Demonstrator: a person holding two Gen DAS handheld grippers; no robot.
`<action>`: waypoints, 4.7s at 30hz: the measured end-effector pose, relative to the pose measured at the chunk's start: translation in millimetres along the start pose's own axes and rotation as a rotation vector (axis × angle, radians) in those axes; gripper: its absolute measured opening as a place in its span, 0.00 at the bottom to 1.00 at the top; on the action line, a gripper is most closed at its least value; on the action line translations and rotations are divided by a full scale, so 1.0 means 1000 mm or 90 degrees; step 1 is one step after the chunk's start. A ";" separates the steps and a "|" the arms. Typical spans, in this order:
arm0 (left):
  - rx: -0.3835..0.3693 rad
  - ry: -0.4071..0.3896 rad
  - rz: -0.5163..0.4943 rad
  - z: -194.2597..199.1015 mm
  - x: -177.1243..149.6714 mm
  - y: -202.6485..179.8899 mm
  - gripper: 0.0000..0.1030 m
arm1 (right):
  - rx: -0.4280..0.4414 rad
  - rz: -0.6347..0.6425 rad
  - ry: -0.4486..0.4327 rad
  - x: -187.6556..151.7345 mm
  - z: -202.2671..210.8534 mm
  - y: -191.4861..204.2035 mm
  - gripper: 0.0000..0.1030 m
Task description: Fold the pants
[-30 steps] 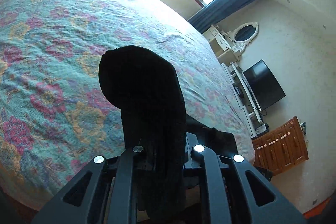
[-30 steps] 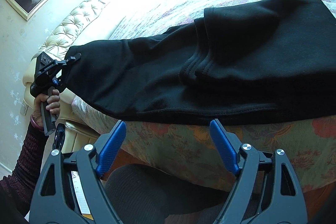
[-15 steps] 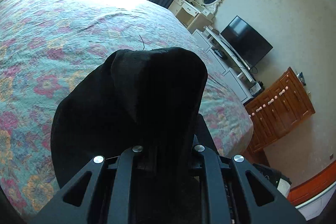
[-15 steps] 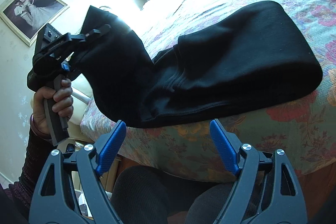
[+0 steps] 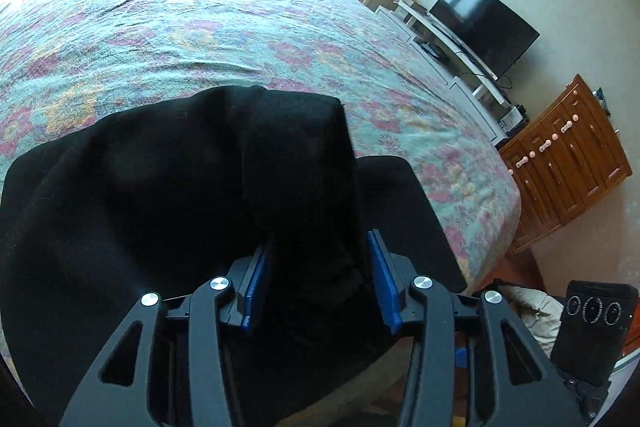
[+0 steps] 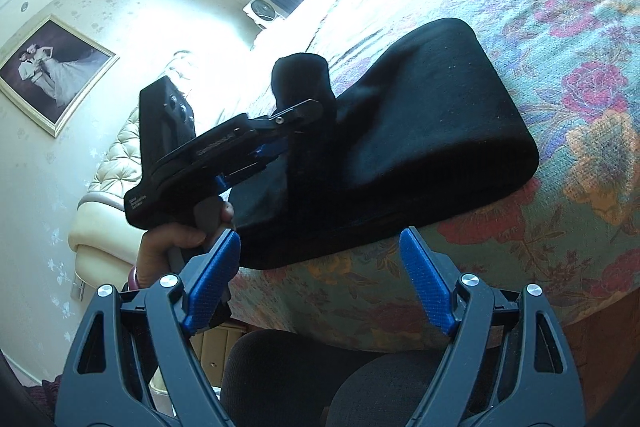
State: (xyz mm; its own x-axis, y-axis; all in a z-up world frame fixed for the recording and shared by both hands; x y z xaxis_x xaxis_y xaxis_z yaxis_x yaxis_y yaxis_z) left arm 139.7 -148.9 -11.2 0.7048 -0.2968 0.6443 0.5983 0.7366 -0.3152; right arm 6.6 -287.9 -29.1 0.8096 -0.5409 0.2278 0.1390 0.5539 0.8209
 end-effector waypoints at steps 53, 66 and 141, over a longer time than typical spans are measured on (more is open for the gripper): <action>0.097 -0.052 0.162 0.066 -0.108 0.075 0.77 | -0.085 -0.038 0.026 0.113 -0.028 -0.060 0.14; 0.030 -0.099 0.262 0.088 -0.123 0.100 0.77 | -0.043 -0.083 -0.013 0.130 0.031 -0.087 0.77; -0.117 -0.065 0.270 -0.006 -0.034 0.168 0.80 | 0.113 -0.116 0.167 0.228 -0.076 -0.081 0.91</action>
State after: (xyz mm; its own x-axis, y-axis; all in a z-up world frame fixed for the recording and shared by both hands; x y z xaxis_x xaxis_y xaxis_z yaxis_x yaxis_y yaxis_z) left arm 218.3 -18.3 -90.3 0.8659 0.0745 0.4947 0.3302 0.6576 -0.6771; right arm 223.4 -408.0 -83.4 0.9027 -0.4269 -0.0545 0.2127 0.3326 0.9188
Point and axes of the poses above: each gripper's, at about its wrist camera, not at the fingertips, and z roughly against the way its jaws point, y to its left, x to its top, the point moved 3 cm from there along -z, roughly the way its jaws point, and after that the axes turned 15 degrees about -z, right-handed, at the moved point
